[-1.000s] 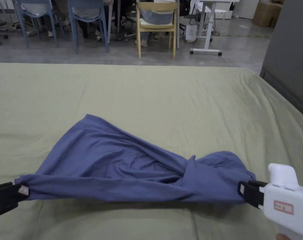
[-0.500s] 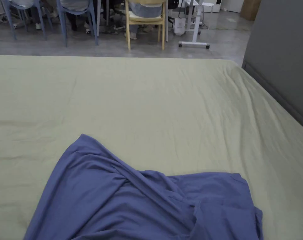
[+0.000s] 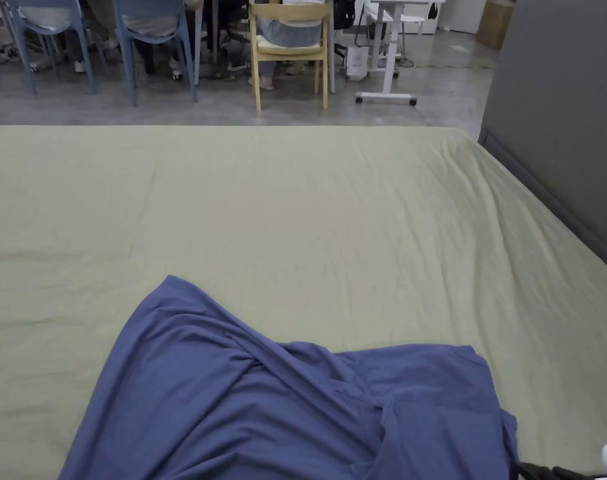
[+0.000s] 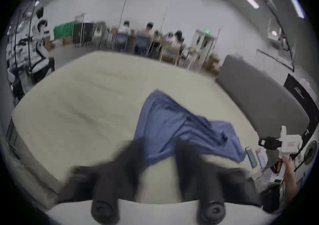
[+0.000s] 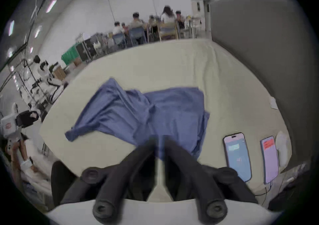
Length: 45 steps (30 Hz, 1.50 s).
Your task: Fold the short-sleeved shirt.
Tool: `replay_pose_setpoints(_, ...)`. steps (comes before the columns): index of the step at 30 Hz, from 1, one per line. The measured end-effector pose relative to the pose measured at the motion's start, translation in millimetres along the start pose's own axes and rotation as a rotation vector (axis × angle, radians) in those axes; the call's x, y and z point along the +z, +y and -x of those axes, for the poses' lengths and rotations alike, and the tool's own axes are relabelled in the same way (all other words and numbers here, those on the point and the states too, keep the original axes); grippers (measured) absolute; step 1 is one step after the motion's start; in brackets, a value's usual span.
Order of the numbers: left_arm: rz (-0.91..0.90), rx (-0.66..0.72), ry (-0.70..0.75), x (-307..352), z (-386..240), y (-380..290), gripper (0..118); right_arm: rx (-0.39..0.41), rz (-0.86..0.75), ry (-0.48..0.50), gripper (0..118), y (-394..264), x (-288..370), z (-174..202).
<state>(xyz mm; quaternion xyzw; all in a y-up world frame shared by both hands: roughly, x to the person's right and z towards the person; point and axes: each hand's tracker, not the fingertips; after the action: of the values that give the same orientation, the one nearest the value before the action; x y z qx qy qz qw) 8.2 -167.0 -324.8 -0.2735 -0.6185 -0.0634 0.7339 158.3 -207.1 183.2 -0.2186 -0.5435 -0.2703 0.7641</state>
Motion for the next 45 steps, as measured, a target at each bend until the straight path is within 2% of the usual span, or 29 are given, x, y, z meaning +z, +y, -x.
replay_pose_setpoints(1,0.002,0.054,0.045,0,-1,2,0,0.003,-0.018,-0.023,5,-1,4,2)
replay_pose_setpoints(3,0.123,0.085,-0.112,-14,7,8,0,0.011,0.005,0.007,5,2,4,2)
replay_pose_setpoints(6,0.086,0.083,-0.070,-49,-3,28,0,0.010,0.015,0.027,5,4,1,1)
replay_pose_setpoints(8,0.088,0.146,-0.124,-87,-2,53,0,0.041,0.018,0.000,5,6,-2,3)
replay_pose_setpoints(9,0.075,0.158,-0.159,-112,-1,69,14,0.044,0.020,-0.003,5,9,-6,2)
replay_pose_setpoints(11,0.136,0.156,-0.131,-177,-10,103,89,0.034,0.027,0.008,5,14,-12,-1)
replay_pose_setpoints(12,0.180,0.127,-0.106,-213,-11,117,98,0.021,0.033,0.018,5,15,-17,-2)
replay_pose_setpoints(15,0.249,0.023,-0.003,-322,-23,144,98,0.007,0.057,0.007,5,19,-36,-10)
replay_pose_setpoints(18,0.382,0.026,0.065,-417,-28,149,98,0.000,0.093,-0.022,5,23,-55,-16)
replay_pose_setpoints(20,0.465,0.040,0.051,-469,-32,137,98,0.002,0.111,-0.038,5,26,-67,-20)
replay_pose_setpoints(23,0.566,0.045,0.120,-527,-30,115,98,0.002,0.127,-0.055,5,31,-79,-25)
replay_pose_setpoints(25,0.606,0.056,0.089,-555,-34,99,98,-0.011,0.133,-0.056,5,33,-85,-30)
replay_pose_setpoints(27,0.658,-0.016,0.158,-570,-35,90,97,-0.022,0.144,-0.050,5,33,-91,-34)
replay_pose_setpoints(29,0.608,-0.164,0.171,-567,-48,87,95,-0.007,0.162,-0.069,5,32,-97,-36)
replay_pose_setpoints(30,0.586,-0.244,0.190,-555,-56,86,78,0.001,0.165,-0.077,5,31,-100,-37)
replay_pose_setpoints(31,0.592,-0.297,0.153,-552,-61,87,55,0.001,0.169,-0.076,5,30,-102,-38)
replay_pose_setpoints(32,0.588,-0.323,0.110,-546,-65,91,18,0.000,0.174,-0.075,5,29,-105,-39)
replay_pose_setpoints(33,0.579,-0.332,0.119,-539,-68,95,1,-0.004,0.179,-0.068,5,28,-108,-41)
replay_pose_setpoints(35,0.586,-0.315,0.090,-524,-66,104,1,-0.007,0.192,-0.056,5,33,-116,-43)
replay_pose_setpoints(38,0.463,-0.290,0.049,-486,-65,126,1,0.009,0.180,-0.052,5,54,-124,-48)
replay_pose_setpoints(39,0.416,-0.255,0.000,-467,-65,133,1,0.015,0.168,-0.061,17,63,-128,-51)
replay_pose_setpoints(40,0.387,-0.248,-0.031,-452,-67,139,1,-0.003,0.186,-0.084,57,75,-136,-57)
replay_pose_setpoints(41,0.362,-0.242,-0.057,-435,-69,144,1,-0.030,0.232,-0.088,107,84,-149,-66)
replay_pose_setpoints(42,0.337,-0.230,-0.073,-423,-64,148,1,-0.047,0.263,-0.061,118,90,-169,-78)
replay_pose_setpoints(43,0.315,-0.218,-0.093,-413,-64,150,1,-0.077,0.233,-0.021,118,91,-180,-88)
replay_pose_setpoints(45,0.304,-0.209,-0.103,-398,-67,152,1,-0.162,0.321,-0.067,118,103,-222,-111)
